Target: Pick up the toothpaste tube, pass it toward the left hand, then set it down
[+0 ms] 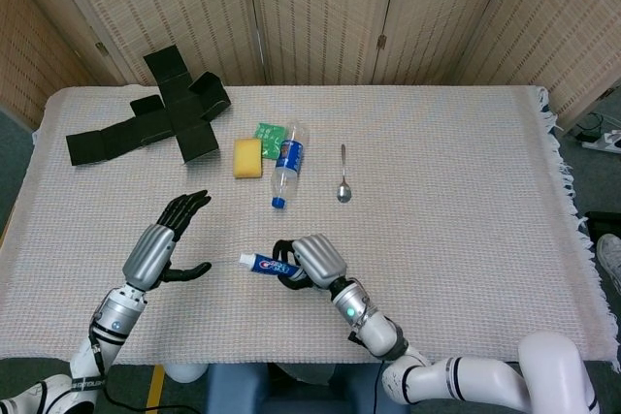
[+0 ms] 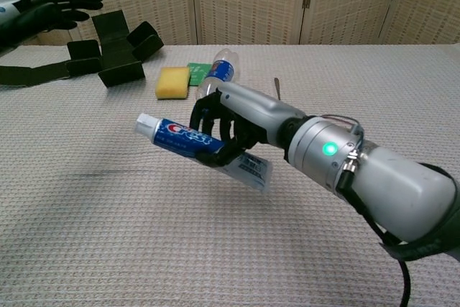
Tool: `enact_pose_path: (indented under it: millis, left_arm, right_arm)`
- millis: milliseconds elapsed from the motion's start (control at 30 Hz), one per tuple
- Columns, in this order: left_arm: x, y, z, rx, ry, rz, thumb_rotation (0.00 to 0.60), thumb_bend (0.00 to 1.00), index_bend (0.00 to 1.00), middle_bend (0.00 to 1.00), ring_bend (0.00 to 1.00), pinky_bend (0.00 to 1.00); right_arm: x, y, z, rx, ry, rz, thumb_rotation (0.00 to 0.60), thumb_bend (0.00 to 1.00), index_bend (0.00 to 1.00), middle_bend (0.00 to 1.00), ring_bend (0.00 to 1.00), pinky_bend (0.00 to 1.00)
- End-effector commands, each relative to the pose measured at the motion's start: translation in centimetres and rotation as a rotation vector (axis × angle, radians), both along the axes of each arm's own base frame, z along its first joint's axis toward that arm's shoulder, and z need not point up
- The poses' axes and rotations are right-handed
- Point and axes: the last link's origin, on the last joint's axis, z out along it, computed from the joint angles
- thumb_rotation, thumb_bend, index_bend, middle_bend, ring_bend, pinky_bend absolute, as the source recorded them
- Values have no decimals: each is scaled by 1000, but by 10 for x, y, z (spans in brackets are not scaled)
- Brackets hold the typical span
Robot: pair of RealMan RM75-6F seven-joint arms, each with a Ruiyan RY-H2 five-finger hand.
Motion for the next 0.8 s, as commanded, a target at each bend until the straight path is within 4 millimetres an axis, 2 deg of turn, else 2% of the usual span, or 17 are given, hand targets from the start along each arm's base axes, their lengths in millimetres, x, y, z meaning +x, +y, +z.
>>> enact_pose_path:
  millis: [33,133,200,300,367,433,500,633,700,767,800]
  left_arm:
    - [-12,0,7,30,79,27,77,151,34,64,43,0]
    - [-18,-1,8,41,111,46,77,151,43,64,46,0]
    - [-21,-2,8,40,131,55,76,151,47,64,47,0]
    - [-27,-2,12,40,188,67,73,151,49,64,48,0]
    - [-30,-1,16,50,210,77,74,151,50,65,48,0]
    - [-34,-1,21,67,225,92,77,151,59,70,52,0]
    - [-40,0,26,83,230,112,77,151,83,80,61,0]
    - [-54,0,37,127,233,166,86,152,141,122,113,0]
    - [-62,0,44,159,247,194,176,152,178,151,143,0]
    - [-71,-1,51,188,281,224,350,152,221,185,169,1]
    - [-75,-2,56,194,293,247,458,152,232,196,177,11]
  right_arm:
    - [-18,-10,10,15,209,13,600,806,697,588,634,562]
    - [-22,-11,8,16,289,23,600,806,642,530,580,532]
    - [-24,-11,6,20,330,32,600,806,537,452,521,487]
    - [-26,-9,11,16,364,39,600,806,289,307,418,422]
    - [-28,-10,18,-2,357,34,600,802,53,166,312,350]
    - [-31,-10,31,-29,329,25,600,798,4,118,273,324]
    - [-37,-10,47,-60,296,15,600,797,0,100,259,317]
    - [-57,-10,85,-167,234,-22,600,797,16,151,290,317]
    - [-69,-8,105,-223,205,-43,600,797,79,200,317,321]
    - [-85,-3,125,-277,182,-69,600,797,169,267,354,326]
    - [-96,1,136,-298,179,-84,600,797,180,279,360,326]
